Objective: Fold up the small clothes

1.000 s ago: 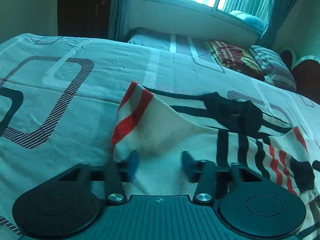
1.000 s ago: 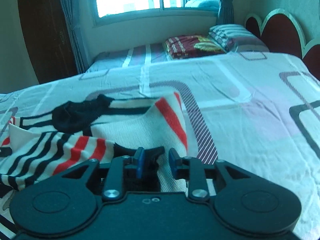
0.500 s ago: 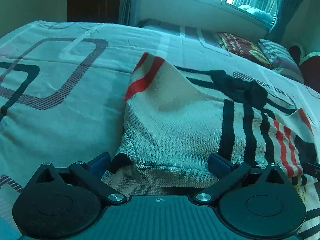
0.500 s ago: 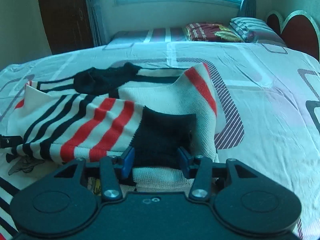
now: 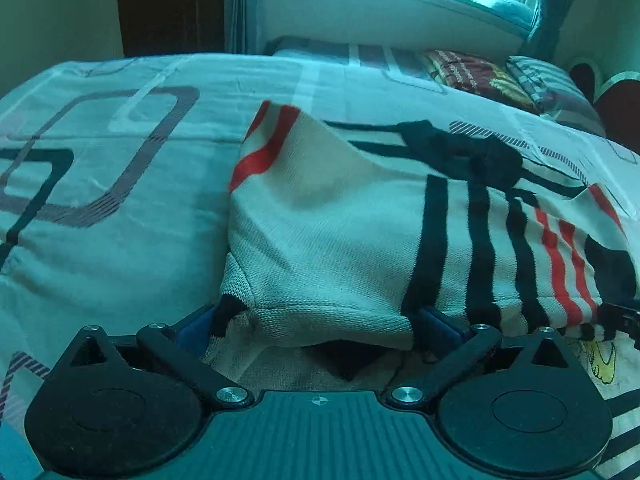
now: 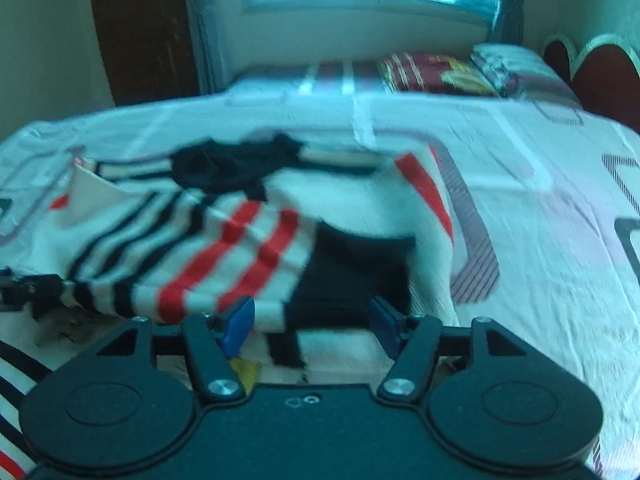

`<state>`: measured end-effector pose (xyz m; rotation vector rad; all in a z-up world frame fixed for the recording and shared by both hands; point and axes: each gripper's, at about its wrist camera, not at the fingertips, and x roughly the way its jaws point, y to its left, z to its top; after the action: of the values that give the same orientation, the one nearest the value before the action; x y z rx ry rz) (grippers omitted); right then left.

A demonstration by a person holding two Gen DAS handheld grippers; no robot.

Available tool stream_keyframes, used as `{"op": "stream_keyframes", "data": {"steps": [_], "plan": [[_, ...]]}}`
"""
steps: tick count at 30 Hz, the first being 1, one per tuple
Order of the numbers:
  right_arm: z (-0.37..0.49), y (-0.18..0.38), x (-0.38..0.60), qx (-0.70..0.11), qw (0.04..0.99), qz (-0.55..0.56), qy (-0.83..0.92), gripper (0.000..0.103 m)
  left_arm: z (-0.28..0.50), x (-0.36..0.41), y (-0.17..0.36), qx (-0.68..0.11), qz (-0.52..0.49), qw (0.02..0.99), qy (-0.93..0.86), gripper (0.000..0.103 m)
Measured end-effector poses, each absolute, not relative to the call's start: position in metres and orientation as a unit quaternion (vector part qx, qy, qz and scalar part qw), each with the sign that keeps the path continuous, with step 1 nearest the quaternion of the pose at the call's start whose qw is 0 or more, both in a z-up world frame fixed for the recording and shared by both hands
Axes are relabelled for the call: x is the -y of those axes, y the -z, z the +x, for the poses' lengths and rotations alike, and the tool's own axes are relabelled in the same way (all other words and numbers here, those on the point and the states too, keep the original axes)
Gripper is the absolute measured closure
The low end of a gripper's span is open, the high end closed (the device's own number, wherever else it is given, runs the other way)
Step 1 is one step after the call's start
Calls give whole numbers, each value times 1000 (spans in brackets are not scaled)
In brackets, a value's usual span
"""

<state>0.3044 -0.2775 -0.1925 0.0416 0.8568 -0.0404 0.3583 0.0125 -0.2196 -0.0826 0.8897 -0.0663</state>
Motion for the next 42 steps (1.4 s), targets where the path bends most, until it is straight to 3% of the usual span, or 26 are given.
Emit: {"op": "stream_keyframes", "data": {"steps": [10, 19, 21, 29, 32, 36, 42], "plan": [[314, 162, 308, -365, 928, 55, 46, 45, 377, -5, 175, -356, -37, 932, 49, 0], [349, 186, 288, -378, 925, 15, 19, 52, 458, -14, 233, -405, -22, 913, -38, 1], [357, 203, 290, -388, 920, -23, 39, 59, 465, -36, 243, -399, -78, 912, -51, 0], [362, 199, 295, -379, 924, -15, 51, 58, 479, -44, 237, -408, -132, 898, -94, 0], [358, 189, 296, -365, 930, -2, 37, 55, 489, -44, 237, -400, -93, 905, -108, 0], [366, 205, 296, -380, 923, -50, 47, 55, 500, -58, 242, -399, -114, 901, -131, 0], [352, 187, 303, -373, 927, 13, 38, 54, 490, -72, 233, -395, -139, 897, -145, 0]]}}
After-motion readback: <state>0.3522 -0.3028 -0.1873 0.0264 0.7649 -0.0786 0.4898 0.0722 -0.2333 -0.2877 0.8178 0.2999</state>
